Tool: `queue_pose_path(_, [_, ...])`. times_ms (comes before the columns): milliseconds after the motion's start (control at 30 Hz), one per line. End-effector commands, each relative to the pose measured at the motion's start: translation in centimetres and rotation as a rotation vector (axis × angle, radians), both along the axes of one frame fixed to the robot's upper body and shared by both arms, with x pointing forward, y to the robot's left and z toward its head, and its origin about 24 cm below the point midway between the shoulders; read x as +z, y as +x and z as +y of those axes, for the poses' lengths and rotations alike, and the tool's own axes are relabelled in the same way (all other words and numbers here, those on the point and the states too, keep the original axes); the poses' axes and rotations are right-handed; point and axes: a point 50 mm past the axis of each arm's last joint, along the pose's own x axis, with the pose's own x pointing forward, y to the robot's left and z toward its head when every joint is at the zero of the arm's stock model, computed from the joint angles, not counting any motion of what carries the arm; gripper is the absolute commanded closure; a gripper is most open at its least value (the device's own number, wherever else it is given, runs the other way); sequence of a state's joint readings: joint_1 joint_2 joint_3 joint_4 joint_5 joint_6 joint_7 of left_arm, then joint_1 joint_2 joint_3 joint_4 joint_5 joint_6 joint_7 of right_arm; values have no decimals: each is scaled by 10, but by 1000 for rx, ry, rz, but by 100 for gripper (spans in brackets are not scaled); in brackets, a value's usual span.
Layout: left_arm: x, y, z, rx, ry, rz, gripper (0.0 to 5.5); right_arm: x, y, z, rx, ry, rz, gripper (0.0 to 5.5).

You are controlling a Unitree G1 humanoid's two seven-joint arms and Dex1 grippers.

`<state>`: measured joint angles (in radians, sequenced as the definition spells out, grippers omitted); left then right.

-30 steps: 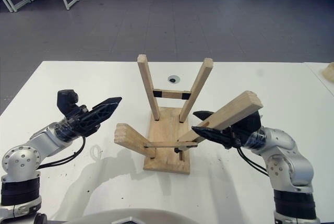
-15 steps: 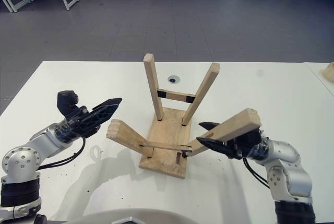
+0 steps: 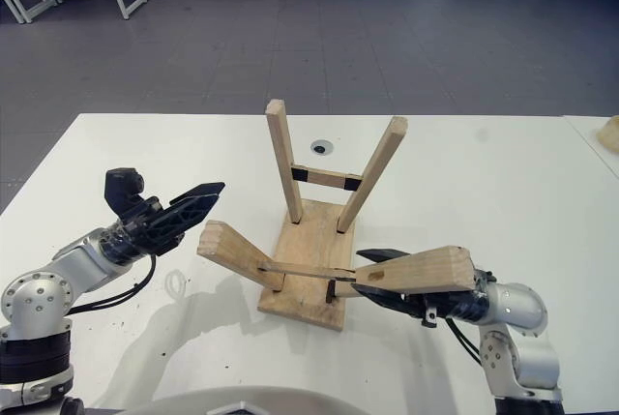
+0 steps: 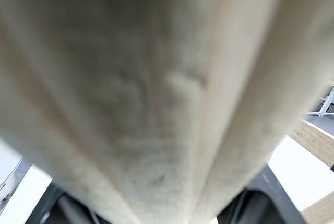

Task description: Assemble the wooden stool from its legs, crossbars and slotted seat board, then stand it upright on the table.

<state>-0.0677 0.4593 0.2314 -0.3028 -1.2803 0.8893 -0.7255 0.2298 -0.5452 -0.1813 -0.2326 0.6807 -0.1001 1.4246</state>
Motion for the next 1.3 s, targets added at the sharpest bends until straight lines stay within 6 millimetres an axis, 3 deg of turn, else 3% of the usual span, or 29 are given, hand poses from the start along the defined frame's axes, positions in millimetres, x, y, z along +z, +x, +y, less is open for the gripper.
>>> queue_pose_path(33, [0, 0, 0, 13, 29, -5, 48, -5, -6, 2, 0, -7, 17, 344])
queue_pose_path(333, [0, 0, -1, 24, 27, -9, 48, -9, -14, 2, 7, -33, 46, 344])
queue_pose_path(533, [0, -1, -2, 21, 28, -6, 48, -15, -1, 10, -13, -144, 70, 344])
queue_pose_path(1033, [-4, -2, -9, 49, 13, -4, 48, 9, 18, 21, 71, -233, 142, 344])
queue_pose_path(1133, [1, 5, -3, 122, 38, -34, 48, 5, 13, 26, 91, -248, 141, 344])
queue_pose_path(1300, [26, 19, 14, 280, 95, -138, 48, -17, 26, 33, -61, -243, 179, 344])
